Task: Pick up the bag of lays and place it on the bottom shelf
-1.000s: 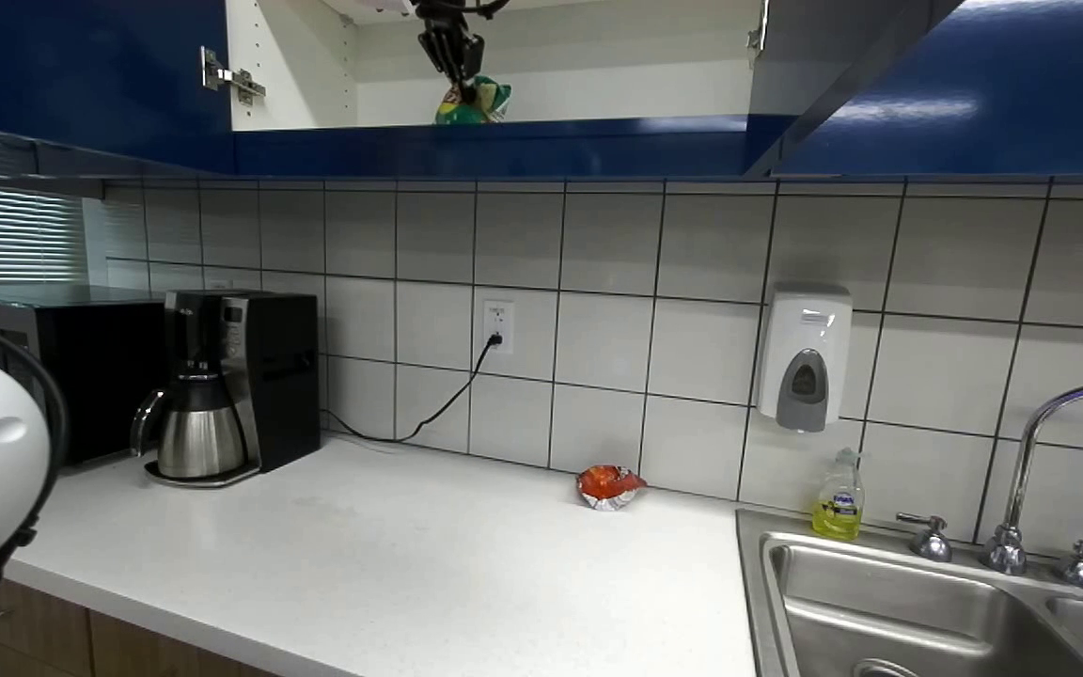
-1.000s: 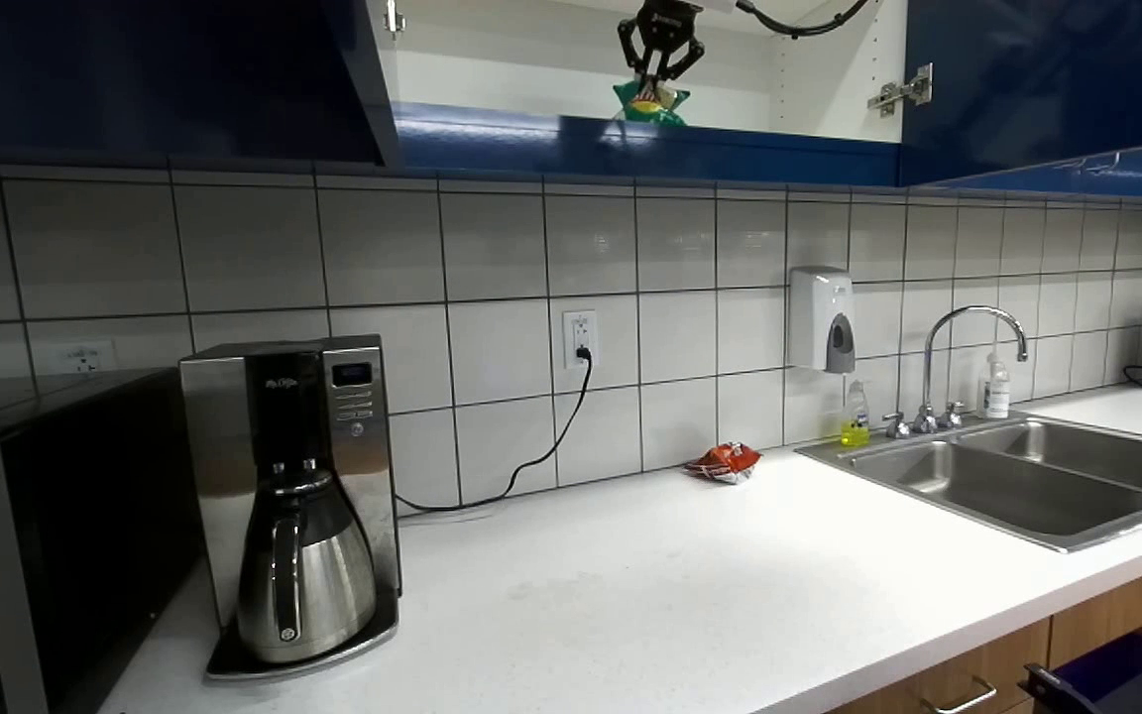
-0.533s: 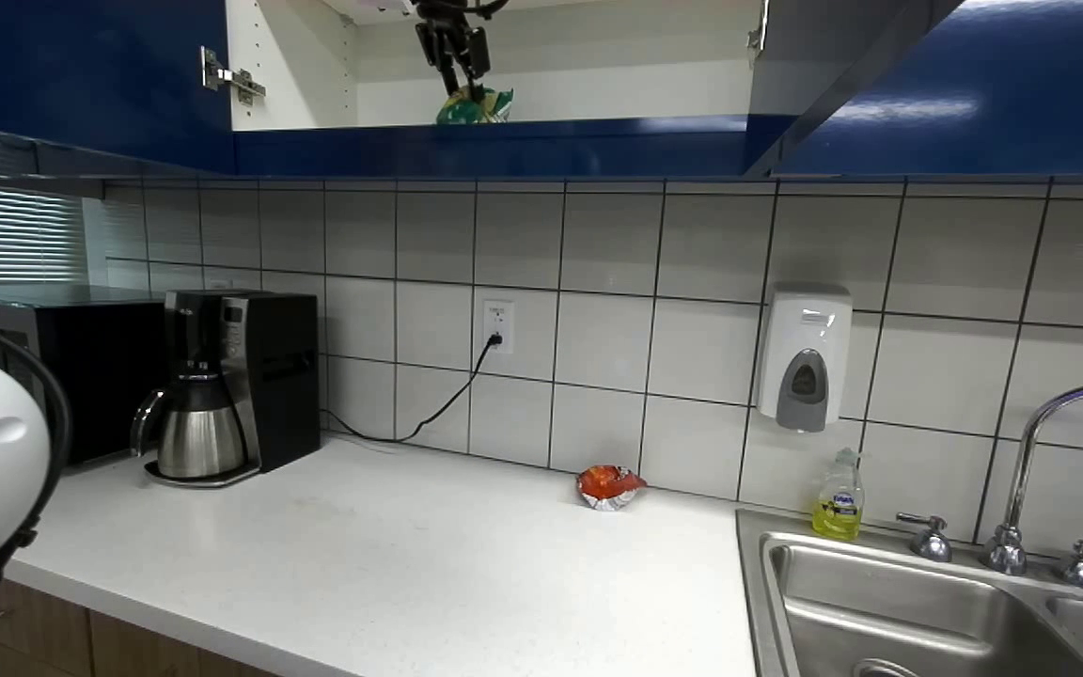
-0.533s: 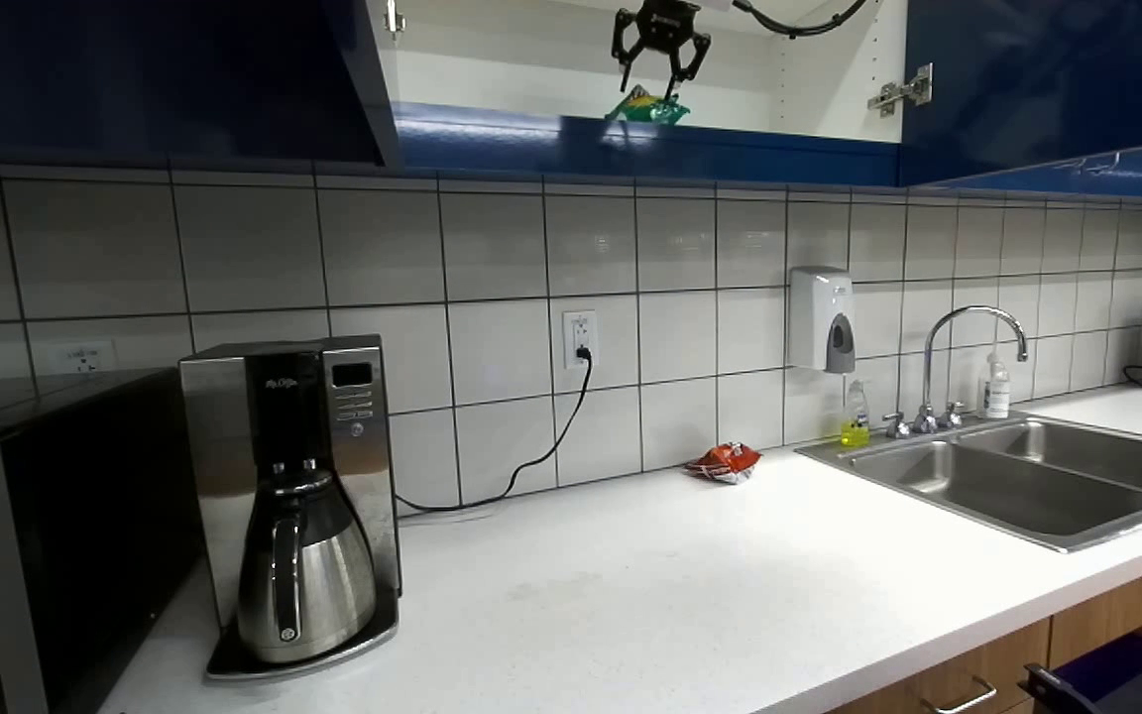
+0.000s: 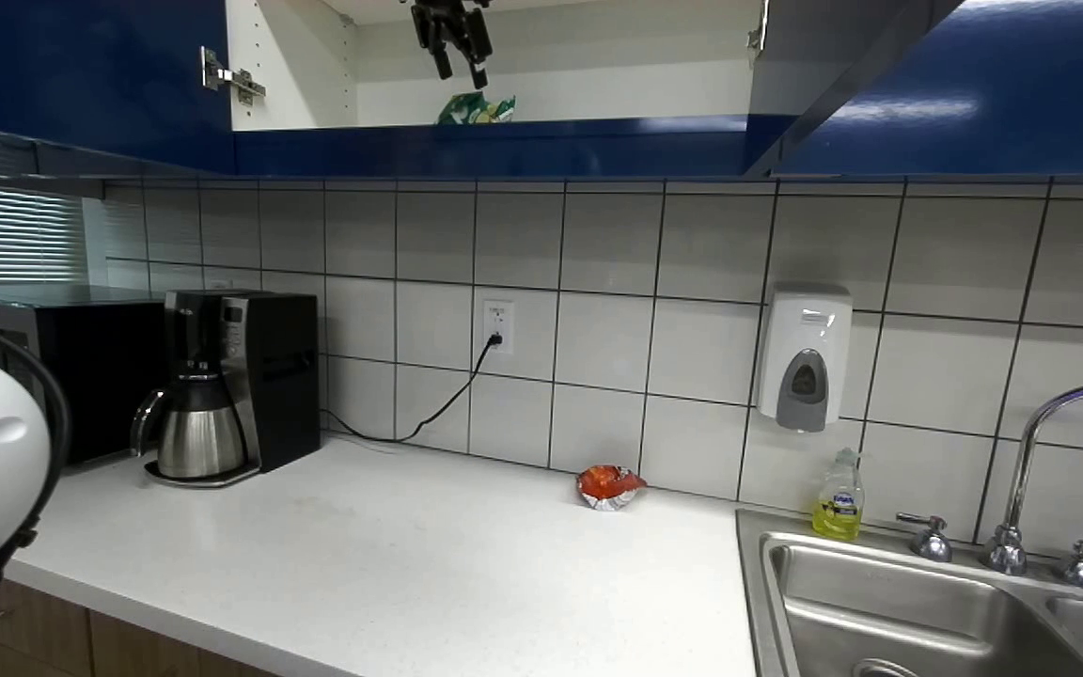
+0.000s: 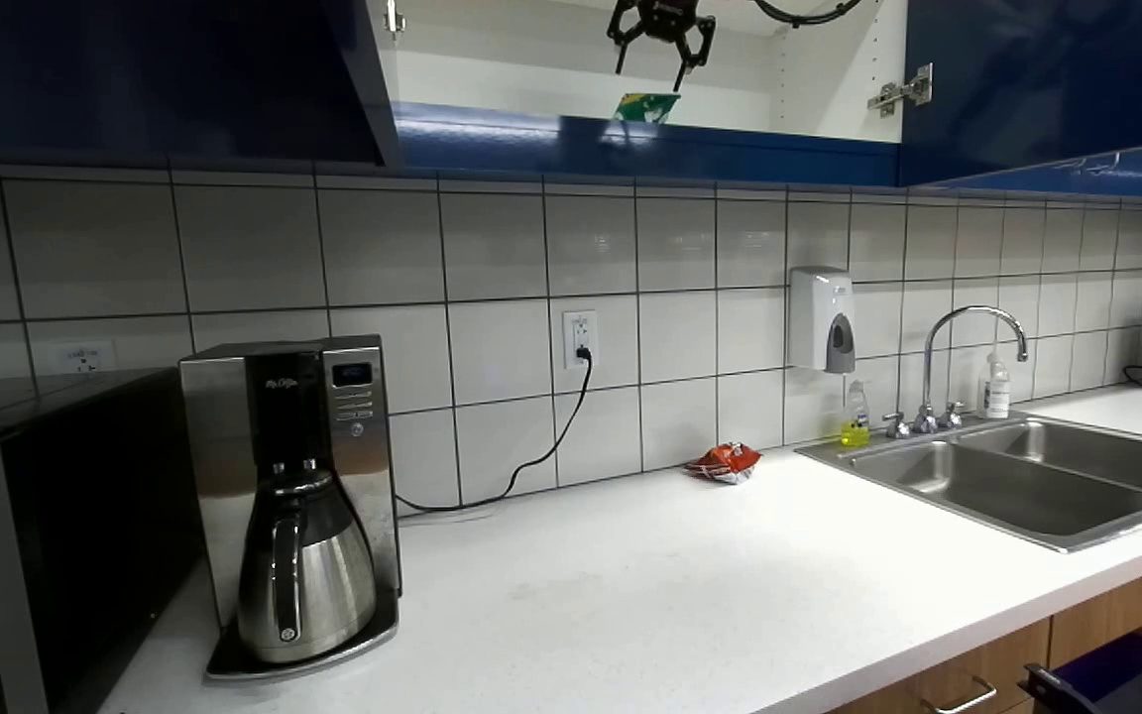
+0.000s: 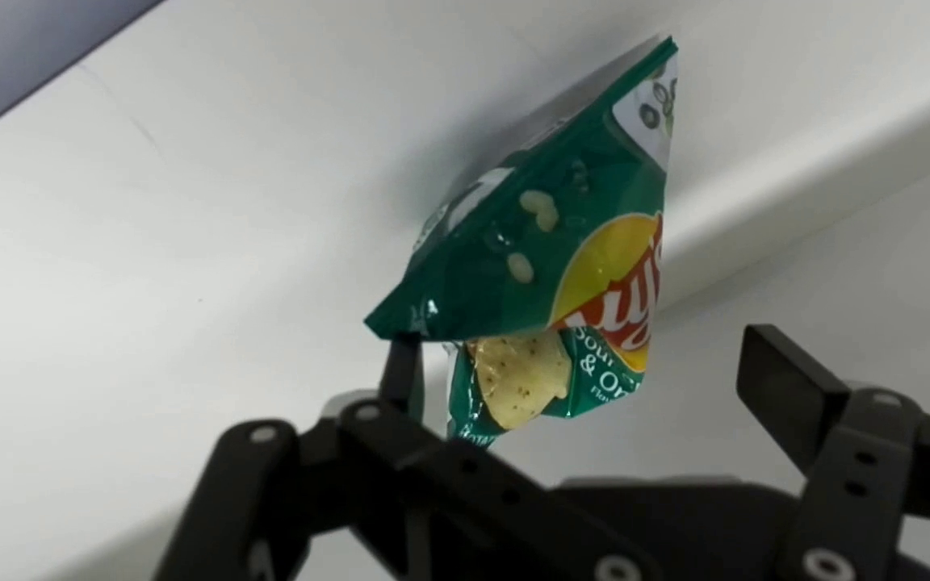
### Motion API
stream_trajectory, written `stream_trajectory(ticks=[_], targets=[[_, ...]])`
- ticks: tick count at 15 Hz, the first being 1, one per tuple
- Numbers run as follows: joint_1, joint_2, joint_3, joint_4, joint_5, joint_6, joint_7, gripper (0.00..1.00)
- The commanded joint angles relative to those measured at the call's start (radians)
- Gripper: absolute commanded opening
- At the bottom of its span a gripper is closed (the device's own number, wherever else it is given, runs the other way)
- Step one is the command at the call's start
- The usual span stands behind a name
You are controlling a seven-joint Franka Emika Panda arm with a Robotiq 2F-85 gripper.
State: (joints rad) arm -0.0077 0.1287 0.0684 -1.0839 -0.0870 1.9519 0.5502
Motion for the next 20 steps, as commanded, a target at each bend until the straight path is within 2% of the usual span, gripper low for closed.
stream_trajectory(ticks=[1,7,14,18,20], targets=[[0.004,-0.032,0.002,-0.004,-0.001,-0.067,0.008,1.00],[0.014,-0.094,0.007,-0.015,0.010,-0.278,-0.092,1.00],[0.028,-0.158,0.004,-0.028,-0.007,-0.501,-0.299,1.00],[0.029,-0.201,0.001,-0.094,-0.003,-0.523,-0.421,1.00],[0.027,-0.235,-0.001,-0.165,0.004,-0.491,-0.444,1.00]])
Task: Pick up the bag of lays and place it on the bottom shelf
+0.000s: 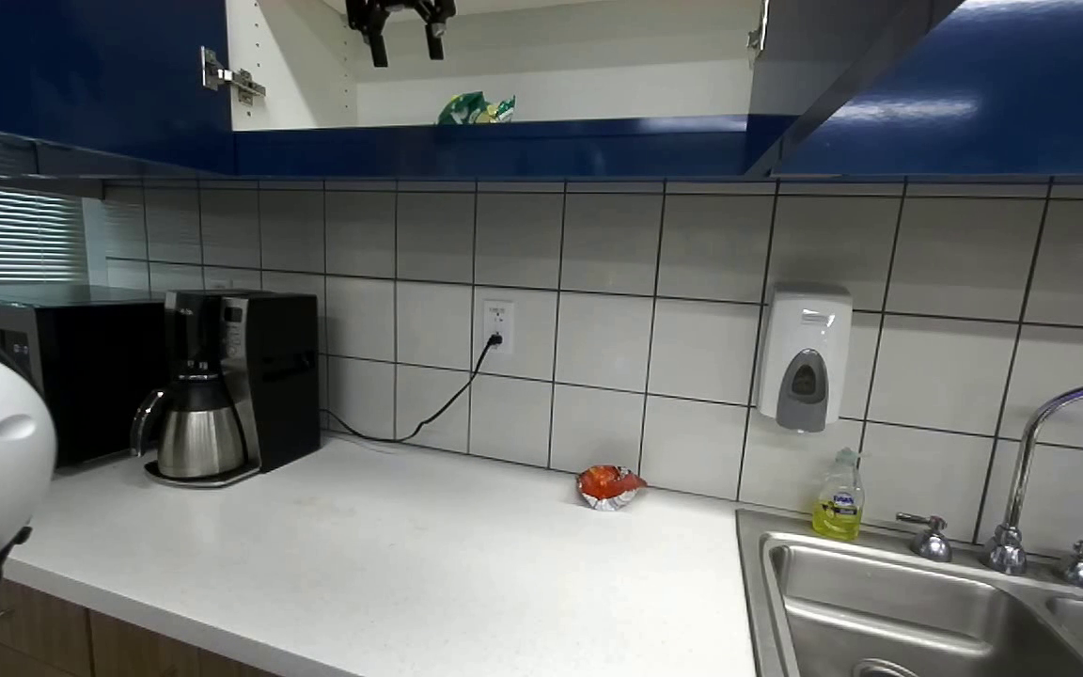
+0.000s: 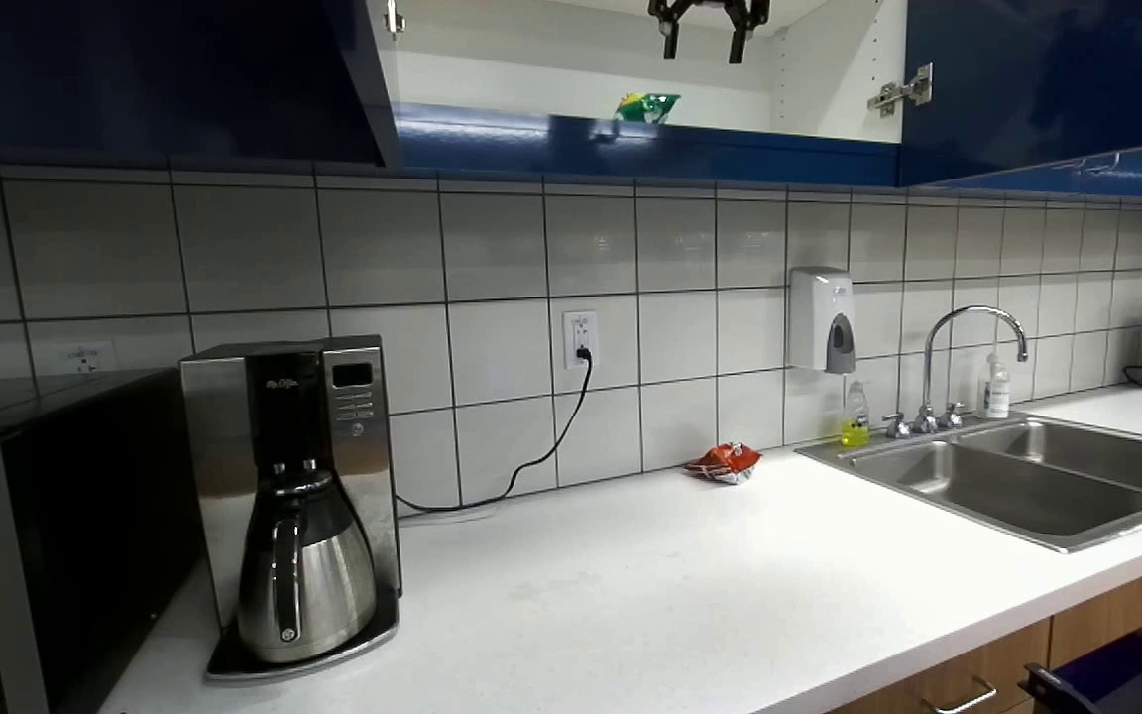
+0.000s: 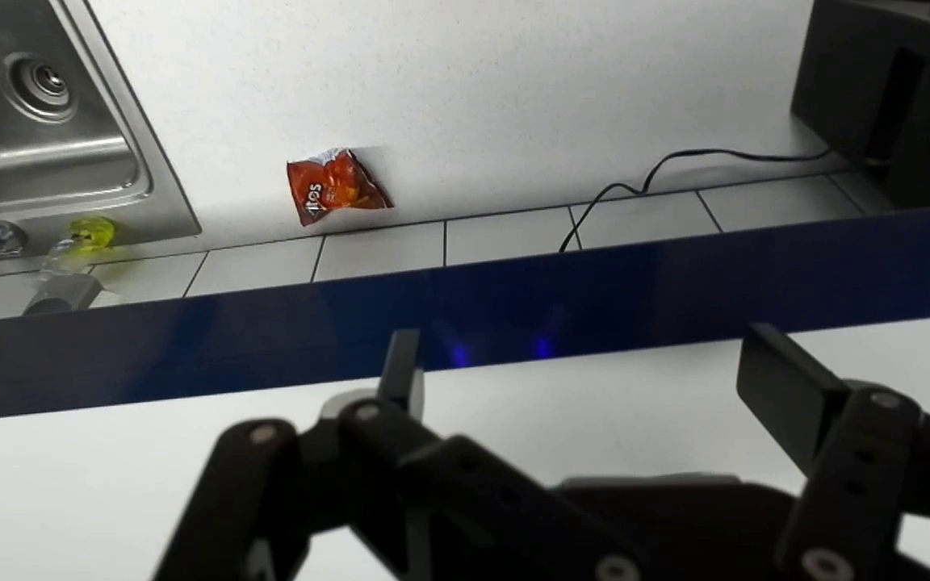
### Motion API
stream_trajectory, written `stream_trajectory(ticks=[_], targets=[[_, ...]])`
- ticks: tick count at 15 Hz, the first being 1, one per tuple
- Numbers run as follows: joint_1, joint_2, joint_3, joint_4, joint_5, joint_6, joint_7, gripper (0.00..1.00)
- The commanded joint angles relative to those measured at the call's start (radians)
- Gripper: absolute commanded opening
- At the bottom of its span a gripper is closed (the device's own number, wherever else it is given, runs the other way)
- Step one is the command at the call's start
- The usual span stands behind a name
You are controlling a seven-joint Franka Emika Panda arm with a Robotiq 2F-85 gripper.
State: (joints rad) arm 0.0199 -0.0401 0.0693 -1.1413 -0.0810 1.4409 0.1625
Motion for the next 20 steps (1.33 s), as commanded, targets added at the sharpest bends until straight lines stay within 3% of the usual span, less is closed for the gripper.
stream_trajectory(ticks=[1,11,20], targets=[[-0.001,-0.084,-0.003,-0.145,0.000,0.034,-0.058,1.00],[0.006,-0.318,-0.018,-0.592,0.078,0.109,-0.063,1.00],[0.000,-0.445,-0.028,-0.881,0.077,0.148,-0.067,1.00]])
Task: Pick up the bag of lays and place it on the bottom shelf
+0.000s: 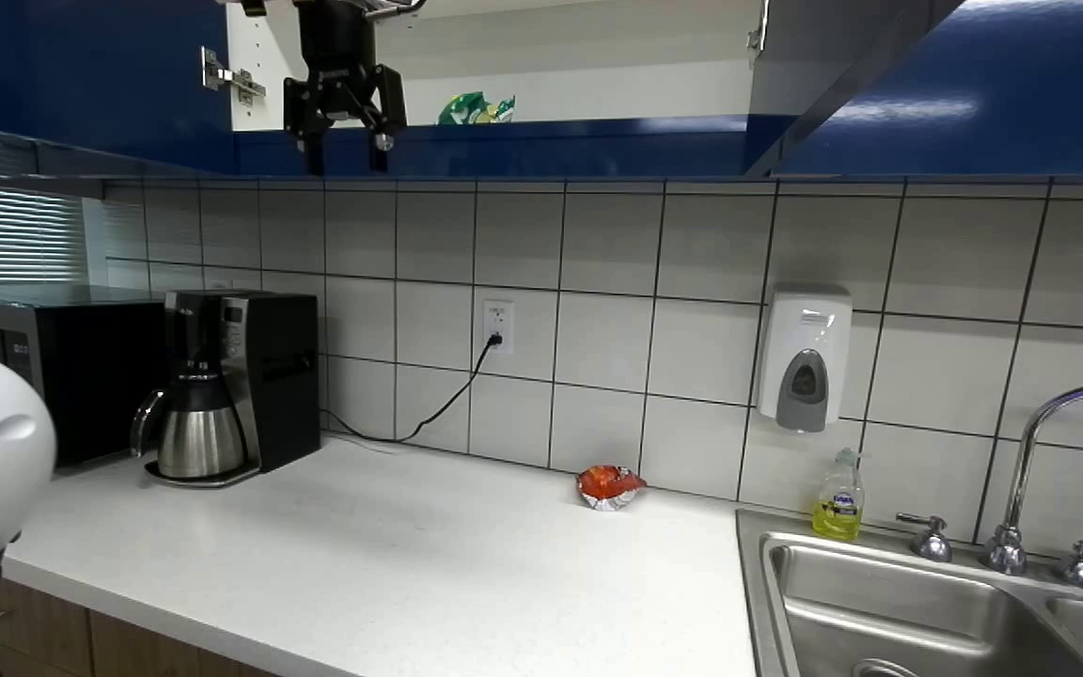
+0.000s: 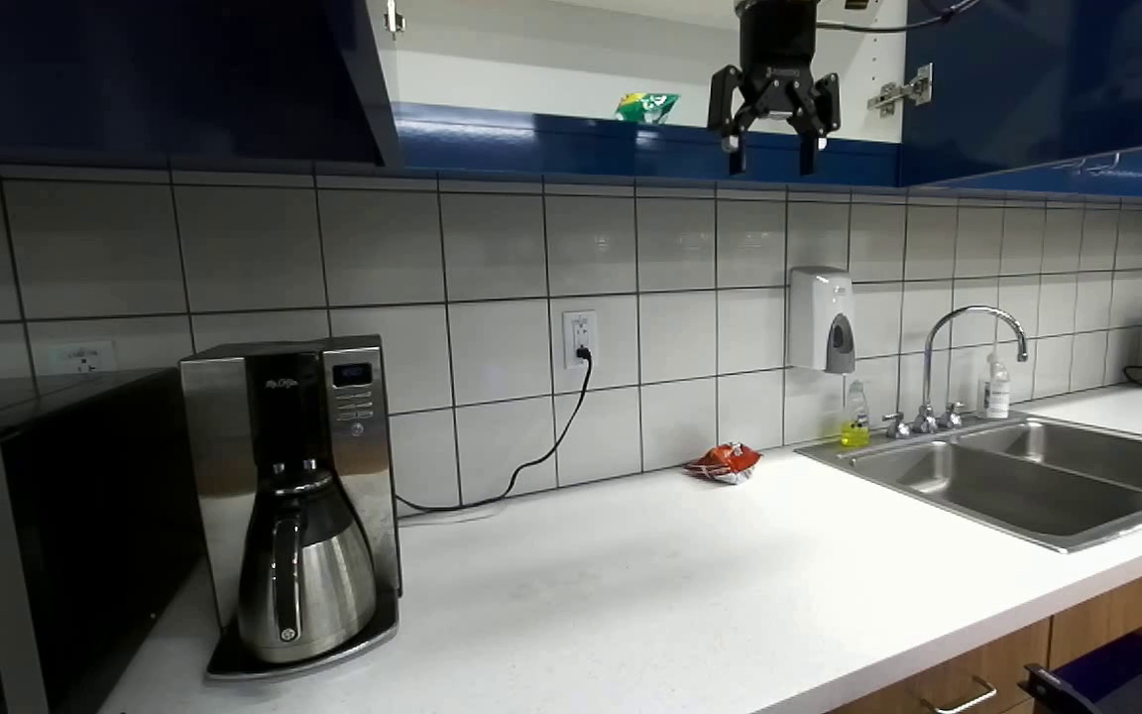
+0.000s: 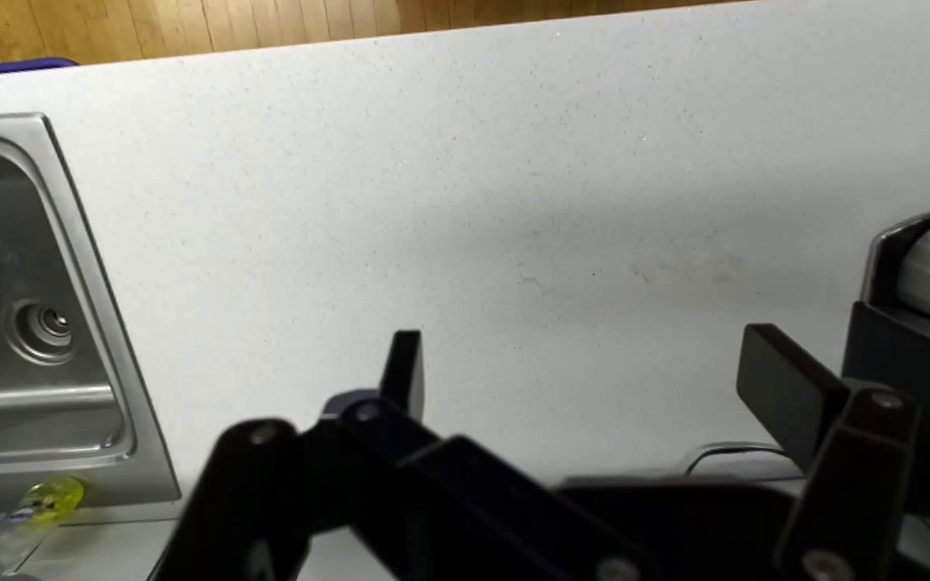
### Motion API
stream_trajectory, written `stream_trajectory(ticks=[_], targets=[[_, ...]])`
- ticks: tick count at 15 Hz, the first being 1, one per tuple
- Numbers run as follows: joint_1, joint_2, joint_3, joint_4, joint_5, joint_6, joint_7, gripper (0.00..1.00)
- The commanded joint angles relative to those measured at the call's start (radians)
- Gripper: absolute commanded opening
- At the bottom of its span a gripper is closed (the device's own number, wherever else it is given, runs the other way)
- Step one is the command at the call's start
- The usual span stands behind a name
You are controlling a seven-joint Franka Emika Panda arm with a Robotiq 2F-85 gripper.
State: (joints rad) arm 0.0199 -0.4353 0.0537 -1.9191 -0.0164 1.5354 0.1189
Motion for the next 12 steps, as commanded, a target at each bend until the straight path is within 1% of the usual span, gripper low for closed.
stream_trajectory(ticks=[1,6,12], targets=[[0.002,-0.055,-0.016,-0.131,0.017,0.071,-0.027,1.00],[0.004,-0.058,-0.022,-0.258,0.022,0.166,-0.043,1.00],[0.007,-0.043,-0.017,-0.355,0.001,0.225,-0.077,1.00]])
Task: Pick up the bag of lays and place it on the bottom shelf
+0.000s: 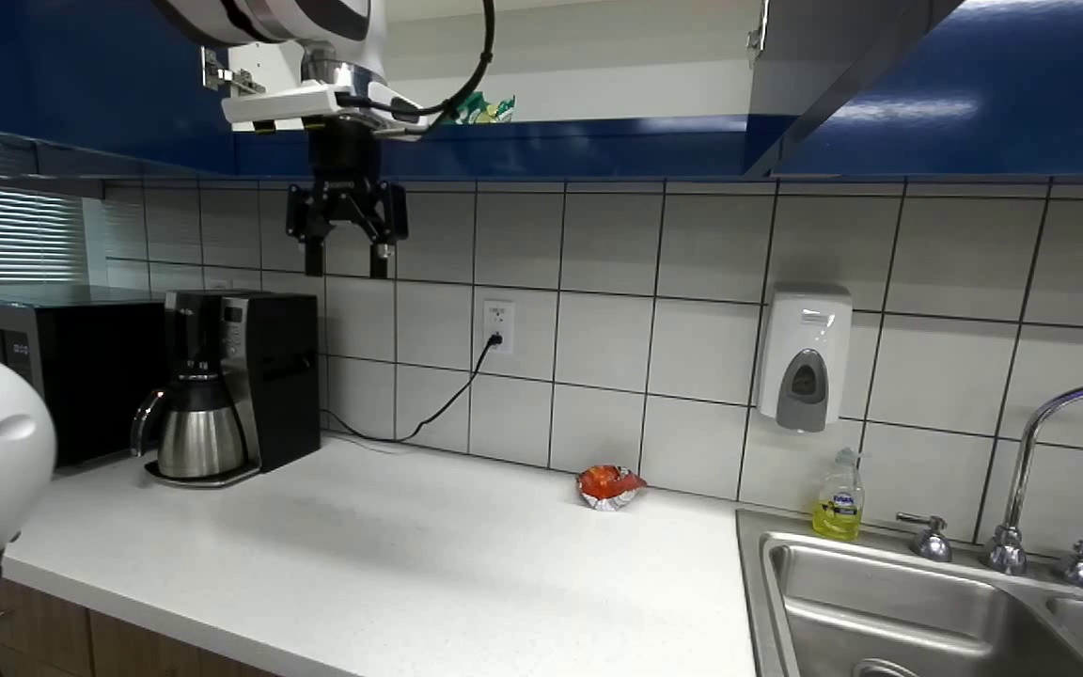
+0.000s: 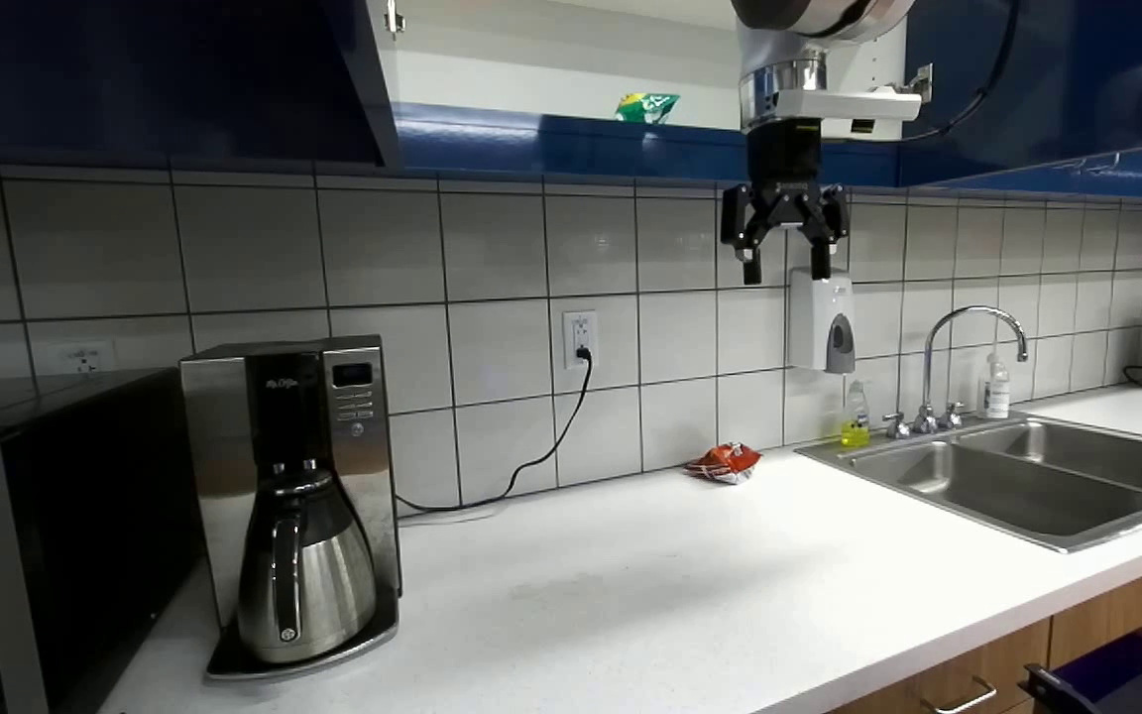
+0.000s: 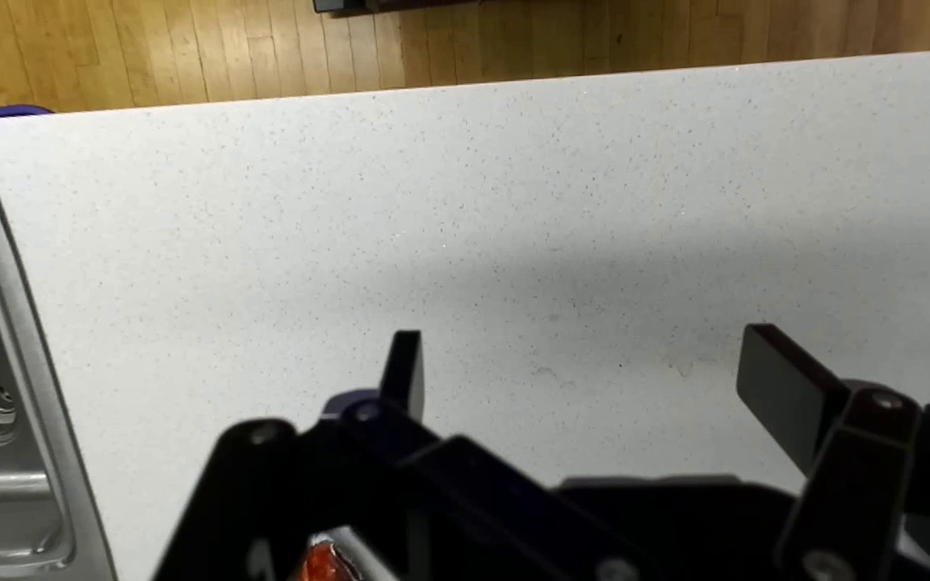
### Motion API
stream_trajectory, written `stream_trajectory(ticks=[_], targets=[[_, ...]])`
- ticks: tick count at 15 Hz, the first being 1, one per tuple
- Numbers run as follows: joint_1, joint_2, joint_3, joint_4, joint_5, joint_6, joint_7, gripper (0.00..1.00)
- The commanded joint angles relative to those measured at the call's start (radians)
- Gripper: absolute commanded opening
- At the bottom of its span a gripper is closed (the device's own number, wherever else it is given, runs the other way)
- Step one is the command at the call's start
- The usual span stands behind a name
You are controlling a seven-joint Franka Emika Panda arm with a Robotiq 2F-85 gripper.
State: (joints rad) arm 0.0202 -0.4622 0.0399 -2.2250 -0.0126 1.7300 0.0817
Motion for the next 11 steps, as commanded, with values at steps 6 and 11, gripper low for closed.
stream_trajectory(ticks=[6,11], targets=[[0.013,-0.008,0.008,-0.125,-0.018,0.055,-0.052,1.00],[0.011,0.004,0.006,-0.130,-0.007,0.034,-0.033,1.00]])
